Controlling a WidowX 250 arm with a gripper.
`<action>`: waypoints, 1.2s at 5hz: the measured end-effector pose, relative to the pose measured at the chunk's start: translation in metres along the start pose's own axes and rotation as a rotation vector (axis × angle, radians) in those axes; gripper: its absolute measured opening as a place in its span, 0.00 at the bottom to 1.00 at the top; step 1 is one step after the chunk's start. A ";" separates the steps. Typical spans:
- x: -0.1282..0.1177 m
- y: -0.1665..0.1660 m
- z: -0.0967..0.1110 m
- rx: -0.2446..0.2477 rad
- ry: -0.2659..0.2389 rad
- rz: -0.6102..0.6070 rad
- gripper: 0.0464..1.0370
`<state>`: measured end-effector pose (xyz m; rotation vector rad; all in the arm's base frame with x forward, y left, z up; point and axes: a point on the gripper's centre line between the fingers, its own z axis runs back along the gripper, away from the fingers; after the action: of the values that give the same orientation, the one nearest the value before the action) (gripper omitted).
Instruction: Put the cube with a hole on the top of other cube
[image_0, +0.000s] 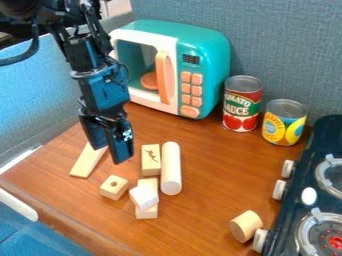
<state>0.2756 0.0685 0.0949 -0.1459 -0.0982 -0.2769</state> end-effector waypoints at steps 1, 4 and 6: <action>-0.003 0.000 -0.009 -0.019 0.027 0.006 0.96; 0.006 0.011 -0.036 -0.013 0.015 0.209 0.96; 0.006 0.028 -0.049 0.211 0.068 0.387 0.96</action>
<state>0.2928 0.0861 0.0433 0.0557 -0.0302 0.1151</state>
